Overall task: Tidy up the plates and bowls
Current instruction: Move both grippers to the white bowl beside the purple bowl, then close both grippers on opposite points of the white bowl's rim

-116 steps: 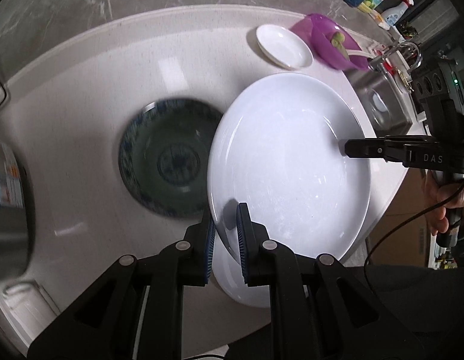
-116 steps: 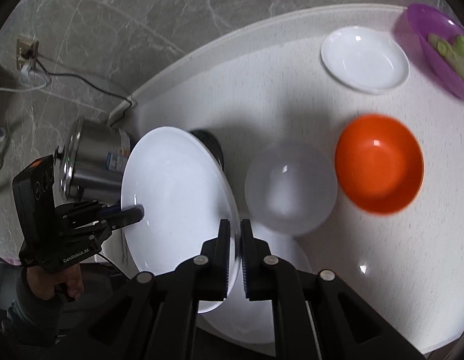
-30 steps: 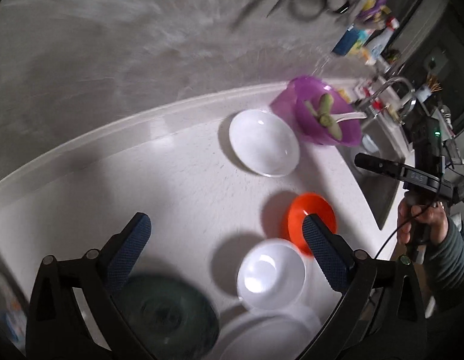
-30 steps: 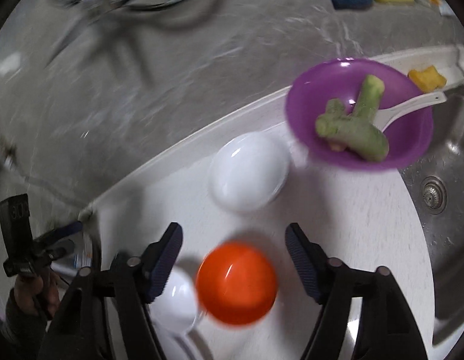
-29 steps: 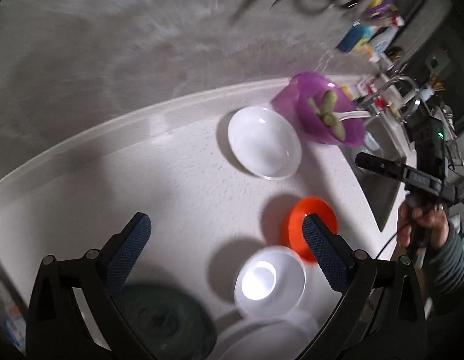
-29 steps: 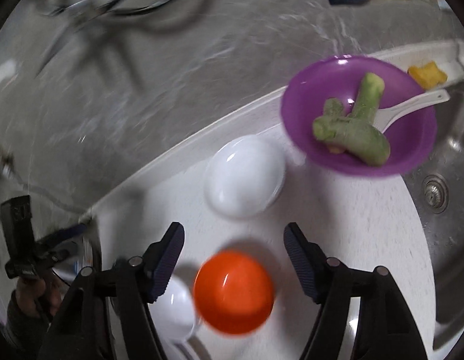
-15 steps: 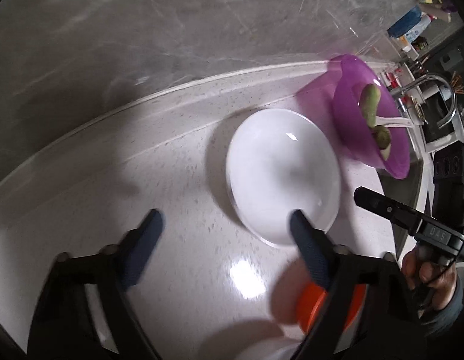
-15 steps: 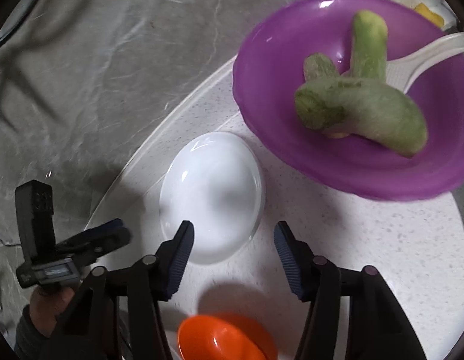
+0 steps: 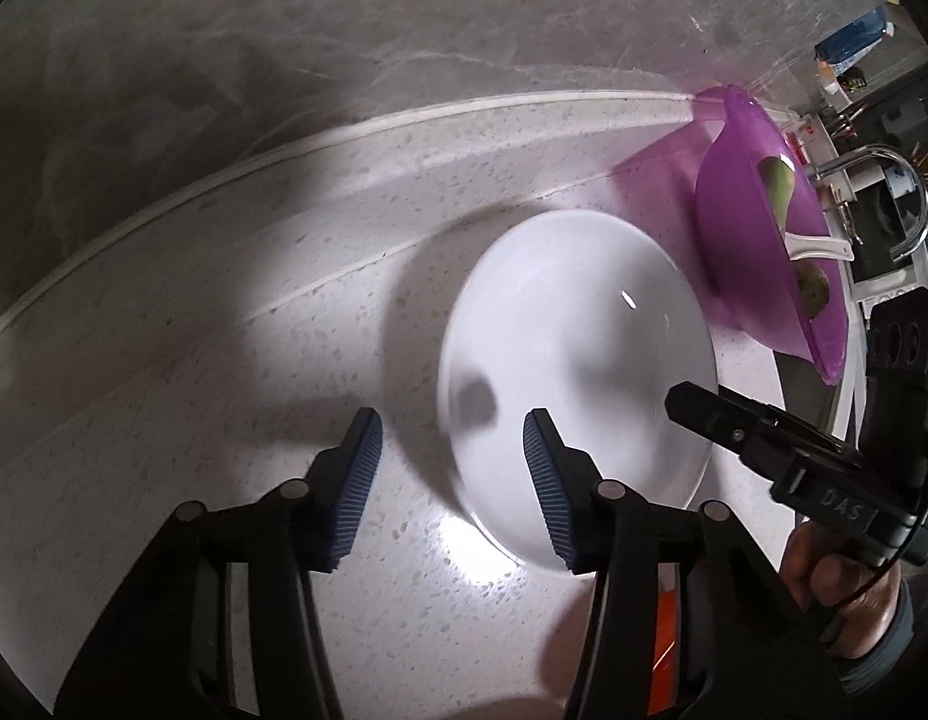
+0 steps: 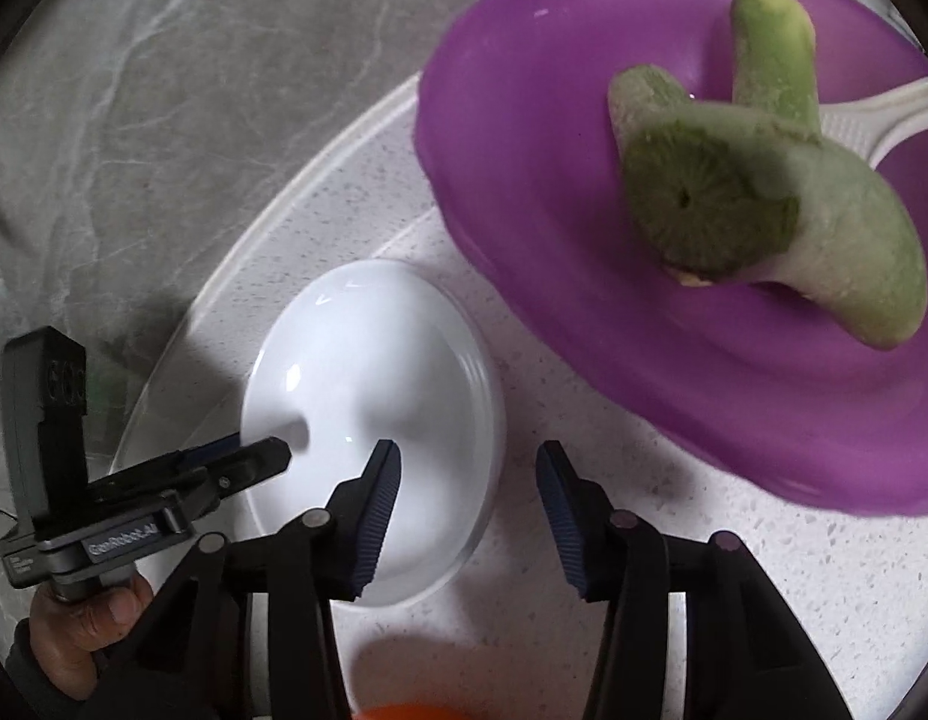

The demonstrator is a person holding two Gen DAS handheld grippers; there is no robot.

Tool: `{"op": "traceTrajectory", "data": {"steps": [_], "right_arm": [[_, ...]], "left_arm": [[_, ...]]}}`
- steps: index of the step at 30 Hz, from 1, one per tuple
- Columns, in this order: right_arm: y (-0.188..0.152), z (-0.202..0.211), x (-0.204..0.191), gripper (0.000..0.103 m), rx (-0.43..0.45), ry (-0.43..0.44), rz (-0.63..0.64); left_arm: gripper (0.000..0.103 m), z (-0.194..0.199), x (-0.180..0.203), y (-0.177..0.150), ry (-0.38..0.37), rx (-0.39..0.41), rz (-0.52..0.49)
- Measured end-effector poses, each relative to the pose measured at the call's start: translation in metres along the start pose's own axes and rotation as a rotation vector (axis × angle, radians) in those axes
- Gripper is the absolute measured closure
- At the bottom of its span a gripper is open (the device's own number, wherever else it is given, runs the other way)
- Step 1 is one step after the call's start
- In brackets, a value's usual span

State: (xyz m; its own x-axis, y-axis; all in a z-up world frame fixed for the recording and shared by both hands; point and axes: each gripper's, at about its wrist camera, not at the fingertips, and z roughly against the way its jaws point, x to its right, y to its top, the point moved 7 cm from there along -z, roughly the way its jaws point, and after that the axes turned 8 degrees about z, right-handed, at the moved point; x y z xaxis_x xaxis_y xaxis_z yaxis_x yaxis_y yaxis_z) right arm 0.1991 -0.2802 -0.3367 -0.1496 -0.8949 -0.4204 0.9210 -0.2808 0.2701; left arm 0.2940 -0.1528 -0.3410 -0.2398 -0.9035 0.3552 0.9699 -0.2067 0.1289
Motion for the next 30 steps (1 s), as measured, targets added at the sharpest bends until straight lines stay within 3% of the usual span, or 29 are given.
{"op": "traceTrajectory", "data": {"steps": [1, 3, 9, 16, 30], "right_arm": [[0.001, -0.002, 0.000, 0.060, -0.003, -0.008, 0.007], [0.002, -0.005, -0.002, 0.081, -0.013, -0.014, 0.017], [0.001, -0.008, -0.004, 0.092, -0.016, -0.044, 0.036], [-0.004, -0.008, -0.008, 0.093, -0.016, -0.059, 0.067], [-0.009, 0.017, -0.045, 0.093, 0.010, -0.038, 0.119]], "left_arm": [[0.074, -0.002, 0.002, 0.000, 0.009, 0.000, -0.012], [0.085, -0.002, 0.005, -0.003, 0.029, -0.003, -0.038], [0.092, -0.007, 0.011, -0.006, 0.055, 0.004, -0.057], [0.092, 0.000, 0.015, -0.009, 0.080, 0.015, -0.082], [0.092, 0.043, 0.018, -0.031, 0.062, 0.043, -0.065]]}}
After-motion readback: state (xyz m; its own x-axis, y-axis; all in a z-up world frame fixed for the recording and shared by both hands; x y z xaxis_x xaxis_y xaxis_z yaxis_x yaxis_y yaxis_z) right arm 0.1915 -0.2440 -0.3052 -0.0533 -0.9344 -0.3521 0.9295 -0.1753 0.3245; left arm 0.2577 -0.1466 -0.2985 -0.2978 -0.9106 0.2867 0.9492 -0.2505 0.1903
